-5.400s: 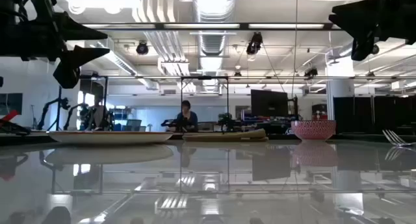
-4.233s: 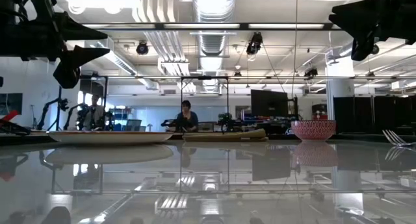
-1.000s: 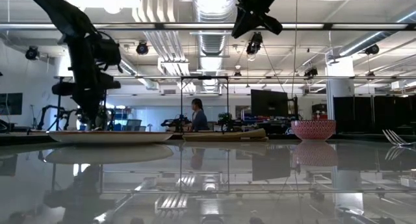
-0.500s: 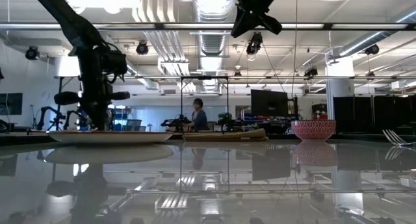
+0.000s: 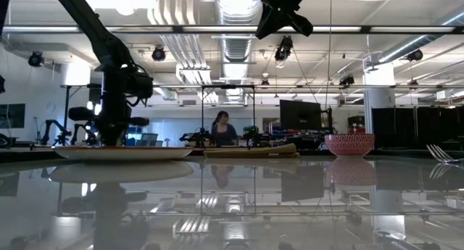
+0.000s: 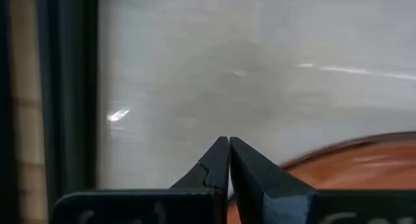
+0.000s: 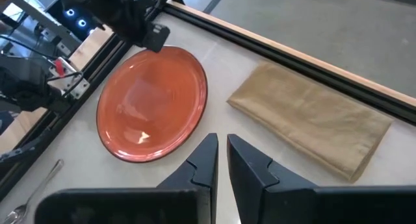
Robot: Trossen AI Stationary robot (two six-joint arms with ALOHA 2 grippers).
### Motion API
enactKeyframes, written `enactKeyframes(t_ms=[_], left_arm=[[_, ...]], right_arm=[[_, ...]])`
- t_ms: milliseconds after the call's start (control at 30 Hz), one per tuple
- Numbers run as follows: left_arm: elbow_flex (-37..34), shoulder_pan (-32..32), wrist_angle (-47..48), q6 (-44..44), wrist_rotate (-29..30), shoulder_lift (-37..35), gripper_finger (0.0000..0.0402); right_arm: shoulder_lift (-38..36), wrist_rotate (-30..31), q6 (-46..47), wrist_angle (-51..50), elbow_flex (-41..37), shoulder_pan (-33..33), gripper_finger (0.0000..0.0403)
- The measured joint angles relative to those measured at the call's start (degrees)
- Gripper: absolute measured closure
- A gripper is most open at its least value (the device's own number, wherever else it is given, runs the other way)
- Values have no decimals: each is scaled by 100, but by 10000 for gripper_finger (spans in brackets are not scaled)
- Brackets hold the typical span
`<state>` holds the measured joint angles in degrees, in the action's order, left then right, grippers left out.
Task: Set table place
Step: Move the orange plate from the top left of the table to the middle of the table
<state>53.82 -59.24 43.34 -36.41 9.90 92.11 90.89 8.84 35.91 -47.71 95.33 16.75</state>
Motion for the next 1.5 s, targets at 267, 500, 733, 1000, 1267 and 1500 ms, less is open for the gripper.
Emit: enactKeyframes(t_ms=[267,500,733,1000,1267,1500], left_arm=[[-85,403,384,139,-264,184,401],[-259,999,394,285,-384,135,401],[-310,1864,455,248,-389,101,401],[-323,2770,125,-81,-810,-181,401],[-355,3369,45,-521,127,-494,402],[-496,3096,-368,-372,383,-299,402]], right_arm=[[-2,2,-162,-1,0,2,374],[-7,22,-284,-3,0,2,374],[-7,22,-320,-10,0,2,374],[-9,20,-363,-190,0,2,374],[-9,-4,-491,-772,0,-1,374],[-11,-205,-208,-1326,-230,-147,374]])
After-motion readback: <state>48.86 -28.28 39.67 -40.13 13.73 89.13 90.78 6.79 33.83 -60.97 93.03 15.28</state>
